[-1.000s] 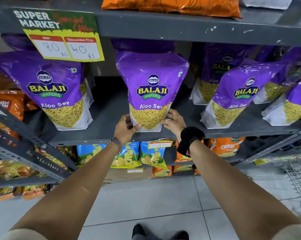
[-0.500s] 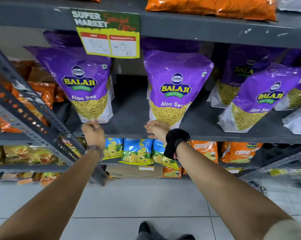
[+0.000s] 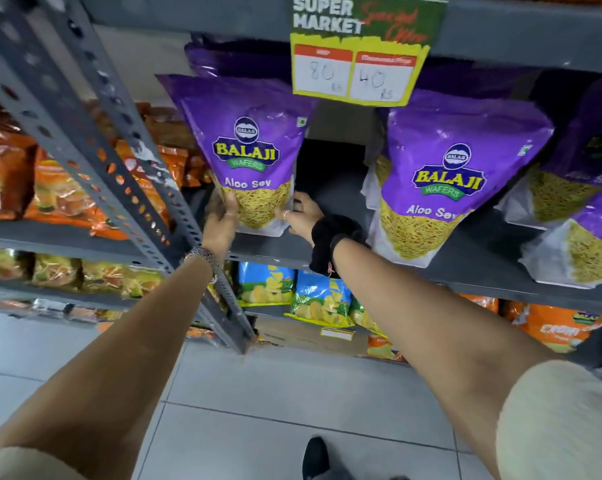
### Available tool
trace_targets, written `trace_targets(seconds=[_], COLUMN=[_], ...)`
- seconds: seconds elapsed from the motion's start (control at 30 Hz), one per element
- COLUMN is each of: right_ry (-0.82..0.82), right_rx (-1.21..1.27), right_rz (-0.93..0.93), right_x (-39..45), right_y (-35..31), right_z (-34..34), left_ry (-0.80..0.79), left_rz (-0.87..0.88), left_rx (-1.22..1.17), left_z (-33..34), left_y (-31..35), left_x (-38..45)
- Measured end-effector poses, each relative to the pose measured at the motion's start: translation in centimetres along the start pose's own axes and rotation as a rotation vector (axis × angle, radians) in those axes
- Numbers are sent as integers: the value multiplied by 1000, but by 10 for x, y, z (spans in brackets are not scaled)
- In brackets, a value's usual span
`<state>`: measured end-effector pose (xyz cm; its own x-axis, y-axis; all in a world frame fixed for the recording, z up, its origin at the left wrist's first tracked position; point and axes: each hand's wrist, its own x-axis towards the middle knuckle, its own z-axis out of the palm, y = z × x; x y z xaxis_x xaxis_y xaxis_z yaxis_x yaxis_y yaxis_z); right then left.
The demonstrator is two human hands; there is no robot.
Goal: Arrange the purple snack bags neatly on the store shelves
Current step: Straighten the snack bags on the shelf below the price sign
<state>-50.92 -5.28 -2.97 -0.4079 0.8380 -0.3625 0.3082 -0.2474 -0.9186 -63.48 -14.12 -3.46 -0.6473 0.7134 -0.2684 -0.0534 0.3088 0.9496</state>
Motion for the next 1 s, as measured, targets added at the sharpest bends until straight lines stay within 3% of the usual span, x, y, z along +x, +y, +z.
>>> trace_targets(seconds=[0.53,1.0], right_ry=[-5,-64], right_rx=[-23,-27], right_rz=[-11,22], right_x=[-19,-18], right_y=[7,11], right_z=[-3,-5], left_ry=[-51,-117], left_rz=[-42,-83], left_rx=[94,17], left_z=[-6,-6], left_y=[5,3], left_x=[-30,-24])
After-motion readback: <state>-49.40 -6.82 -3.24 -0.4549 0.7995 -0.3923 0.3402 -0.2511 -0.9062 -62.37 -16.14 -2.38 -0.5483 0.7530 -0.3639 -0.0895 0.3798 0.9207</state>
